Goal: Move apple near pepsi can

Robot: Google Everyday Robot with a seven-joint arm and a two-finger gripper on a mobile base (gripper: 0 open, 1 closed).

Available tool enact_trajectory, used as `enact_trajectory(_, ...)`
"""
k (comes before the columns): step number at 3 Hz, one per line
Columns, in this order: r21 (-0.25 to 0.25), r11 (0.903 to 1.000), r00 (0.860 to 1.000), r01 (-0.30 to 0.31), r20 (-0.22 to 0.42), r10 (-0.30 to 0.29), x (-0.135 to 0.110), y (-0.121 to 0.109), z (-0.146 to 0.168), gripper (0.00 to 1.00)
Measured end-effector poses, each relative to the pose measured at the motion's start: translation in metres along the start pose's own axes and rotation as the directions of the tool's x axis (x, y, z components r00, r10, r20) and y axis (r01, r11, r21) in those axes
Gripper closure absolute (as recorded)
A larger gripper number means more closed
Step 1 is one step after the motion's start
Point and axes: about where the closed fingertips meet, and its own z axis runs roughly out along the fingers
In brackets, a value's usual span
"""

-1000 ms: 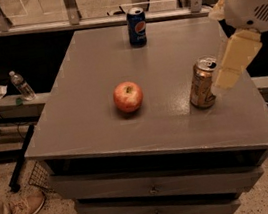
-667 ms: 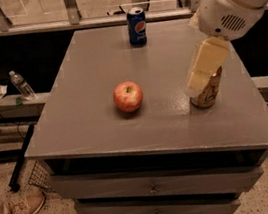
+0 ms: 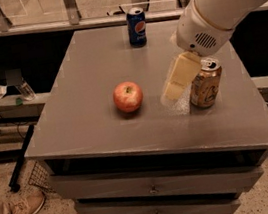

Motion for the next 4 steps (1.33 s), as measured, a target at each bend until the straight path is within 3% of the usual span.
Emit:
enact_trajectory(2, 0.024, 0.9993, 0.997, -0.029, 0.075, 0.027, -0.030, 0.020, 0.030, 0.00)
enact_trajectory(4, -0.030, 0.9973, 0.982, -0.067, 0.177, 0.071, -0.060, 0.029, 0.079, 0.00)
